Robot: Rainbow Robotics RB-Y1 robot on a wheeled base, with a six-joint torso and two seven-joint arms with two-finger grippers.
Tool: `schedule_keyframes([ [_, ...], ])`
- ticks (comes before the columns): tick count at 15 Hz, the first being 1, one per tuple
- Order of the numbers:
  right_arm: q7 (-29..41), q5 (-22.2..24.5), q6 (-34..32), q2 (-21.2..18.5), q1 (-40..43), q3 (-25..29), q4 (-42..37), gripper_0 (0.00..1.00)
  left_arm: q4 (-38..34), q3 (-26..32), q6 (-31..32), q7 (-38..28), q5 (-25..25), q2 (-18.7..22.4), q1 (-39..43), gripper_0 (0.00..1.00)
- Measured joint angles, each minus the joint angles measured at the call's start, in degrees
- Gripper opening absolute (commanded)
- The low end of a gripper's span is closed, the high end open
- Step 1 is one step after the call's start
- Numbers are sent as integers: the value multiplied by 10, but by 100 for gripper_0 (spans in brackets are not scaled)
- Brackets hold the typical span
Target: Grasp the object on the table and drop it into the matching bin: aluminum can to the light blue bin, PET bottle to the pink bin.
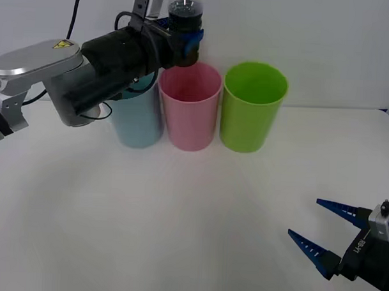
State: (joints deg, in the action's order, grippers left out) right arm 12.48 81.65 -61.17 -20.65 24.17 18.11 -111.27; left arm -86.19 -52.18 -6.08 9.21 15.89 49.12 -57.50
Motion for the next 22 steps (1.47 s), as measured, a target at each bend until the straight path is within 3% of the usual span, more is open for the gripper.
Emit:
schedule_keyframes([
  [11, 0, 0, 0, 0, 0, 0, 0, 100, -57, -9, 4, 0, -31, 39, 8, 100],
  [17, 0, 0, 0, 0, 0, 0, 0, 100, -134, -8, 55, 2, -49, 136, 46, 100],
  [19, 0, 0, 0, 0, 0, 0, 0, 100, -163, 13, 83, 2, -60, 172, 76, 100],
  [22, 0, 0, 0, 0, 0, 0, 0, 100, -213, 118, 141, 7, -62, 211, 184, 100],
])
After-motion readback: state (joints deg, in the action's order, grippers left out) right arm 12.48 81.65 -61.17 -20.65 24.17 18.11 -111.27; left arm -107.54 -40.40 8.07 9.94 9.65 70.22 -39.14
